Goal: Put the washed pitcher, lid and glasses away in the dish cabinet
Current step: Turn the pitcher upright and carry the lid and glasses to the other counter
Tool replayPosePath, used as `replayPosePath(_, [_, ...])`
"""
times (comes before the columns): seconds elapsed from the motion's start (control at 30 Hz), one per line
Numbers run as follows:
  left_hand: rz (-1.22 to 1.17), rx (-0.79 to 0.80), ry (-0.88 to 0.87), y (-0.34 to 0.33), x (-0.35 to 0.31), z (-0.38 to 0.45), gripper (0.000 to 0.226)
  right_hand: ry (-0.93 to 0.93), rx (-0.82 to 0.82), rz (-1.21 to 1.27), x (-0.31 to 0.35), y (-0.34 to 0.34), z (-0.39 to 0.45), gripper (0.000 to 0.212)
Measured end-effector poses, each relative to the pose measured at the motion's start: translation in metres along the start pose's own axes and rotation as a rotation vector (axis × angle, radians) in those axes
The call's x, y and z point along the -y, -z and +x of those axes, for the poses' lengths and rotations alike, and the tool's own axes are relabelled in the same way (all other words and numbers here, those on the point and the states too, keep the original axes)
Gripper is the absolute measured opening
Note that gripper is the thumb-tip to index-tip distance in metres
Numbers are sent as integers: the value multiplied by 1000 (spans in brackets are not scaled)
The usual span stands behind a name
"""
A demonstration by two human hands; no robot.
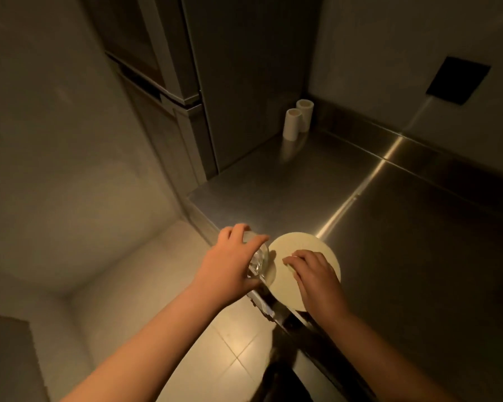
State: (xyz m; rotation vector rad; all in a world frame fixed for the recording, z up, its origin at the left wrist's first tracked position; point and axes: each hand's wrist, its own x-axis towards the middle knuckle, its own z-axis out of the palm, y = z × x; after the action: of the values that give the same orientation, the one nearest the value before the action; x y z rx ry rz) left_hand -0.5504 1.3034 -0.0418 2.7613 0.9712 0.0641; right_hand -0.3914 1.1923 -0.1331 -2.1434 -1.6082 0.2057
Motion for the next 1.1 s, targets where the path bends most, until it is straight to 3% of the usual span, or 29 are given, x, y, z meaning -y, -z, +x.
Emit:
replayPosePath(0.27, [2,46,-21,8,52,81,76,-84,13,-23,-25,-21,97,36])
replayPosePath(0.53, [22,126,-130,6,100,159,77,-240,54,-70,-28,-37,157,47])
replayPosePath(0.9, [14,176,-403,-1,149,229,79,-559,24,-67,-26,-71,181,36])
replayPosePath(1.1, [24,202,-470,-7,154,240,80,-611,-86,-65,-16,-81,181,33])
